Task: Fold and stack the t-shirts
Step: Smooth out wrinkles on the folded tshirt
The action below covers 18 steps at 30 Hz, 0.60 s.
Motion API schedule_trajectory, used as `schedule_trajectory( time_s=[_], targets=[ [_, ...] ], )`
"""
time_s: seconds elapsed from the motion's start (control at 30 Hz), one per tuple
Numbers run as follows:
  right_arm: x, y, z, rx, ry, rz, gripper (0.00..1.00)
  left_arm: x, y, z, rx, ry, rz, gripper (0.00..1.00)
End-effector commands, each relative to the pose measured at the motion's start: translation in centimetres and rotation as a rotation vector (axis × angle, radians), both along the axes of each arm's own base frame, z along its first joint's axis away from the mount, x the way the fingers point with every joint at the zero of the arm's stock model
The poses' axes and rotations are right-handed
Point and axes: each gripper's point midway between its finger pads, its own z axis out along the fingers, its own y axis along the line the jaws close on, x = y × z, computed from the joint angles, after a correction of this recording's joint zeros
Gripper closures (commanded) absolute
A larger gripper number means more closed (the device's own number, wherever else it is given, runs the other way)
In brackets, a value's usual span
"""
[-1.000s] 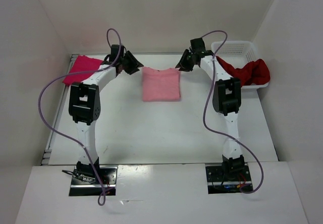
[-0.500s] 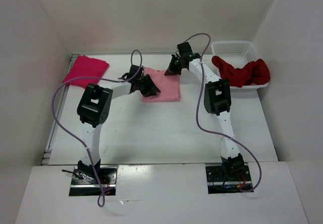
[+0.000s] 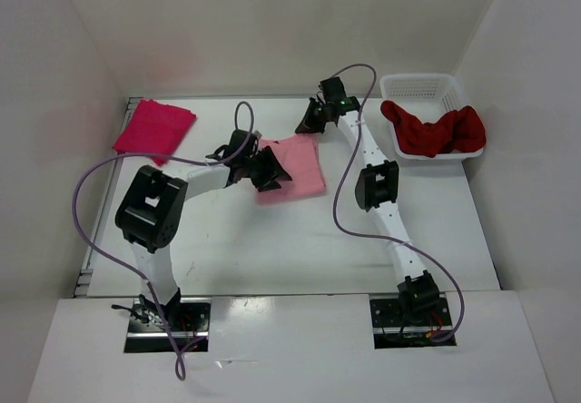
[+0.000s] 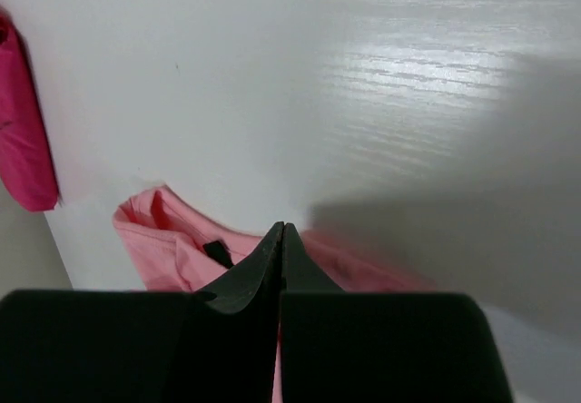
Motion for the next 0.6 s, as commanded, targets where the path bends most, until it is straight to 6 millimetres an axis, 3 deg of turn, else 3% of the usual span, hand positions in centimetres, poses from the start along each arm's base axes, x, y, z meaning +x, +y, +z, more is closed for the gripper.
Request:
schedule_trajectory(
  time_s=[0.0, 0.07, 0.1, 0.13, 0.17, 0.23, 0.33, 0.37, 0.43, 0.47, 0.53, 0.57],
  targets=[
    [-1.1, -0.4, 5.5, -0.026, -0.049, 0.018, 1.0, 1.9, 0.2, 5.6, -0.038, -0.124, 0.031, 0.43],
    [-1.3, -0.9, 9.0, -0.036, -0.094, 0.008, 0.99, 4.4, 1.4, 7.0, -0.053, -0.169, 0.073, 0.43],
    [-1.7, -0.6, 10.2, -0.042, -0.109, 0.007, 0.98, 5.1, 1.6, 7.1, -0.052, -0.168, 0.084, 0.44],
    [-1.9, -1.0, 12.8, -0.047, -0.15, 0.001, 0.96, 6.4, 2.3, 6.1, -0.04, -0.16, 0.098, 0.46],
    [-2.1, -1.2, 13.9, -0.057, -0.167, 0.002, 0.95, 7.9, 2.3, 6.9, -0.044, -0.191, 0.102, 0.48],
    [-3.2, -1.7, 17.0, -0.063, -0.196, 0.002, 0.92, 9.4, 3.3, 4.6, -0.037, -0.152, 0.105, 0.51],
    [-4.8, -1.6, 17.2, -0.081, -0.157, 0.036, 0.92, 11.6, 5.0, 2.8, -0.052, -0.122, 0.149, 0.55],
    [-5.3, -1.5, 18.7, -0.069, -0.17, 0.043, 0.92, 12.3, 5.2, 3.1, -0.07, -0.134, 0.157, 0.55],
    [-6.2, -1.7, 18.8, -0.077, -0.148, 0.059, 0.92, 12.8, 5.9, 2.1, -0.057, -0.122, 0.177, 0.56],
    [-6.7, -1.9, 20.5, -0.071, -0.169, 0.057, 0.92, 13.0, 6.4, 2.1, -0.051, -0.128, 0.18, 0.56],
    [-7.3, -2.1, 21.5, -0.074, -0.179, 0.063, 0.92, 13.2, 7.1, 0.8, -0.03, -0.116, 0.19, 0.58],
    [-7.9, -2.4, 23.6, -0.071, -0.213, 0.055, 0.92, 13.2, 7.2, 0.7, -0.021, -0.126, 0.18, 0.58]
  ],
)
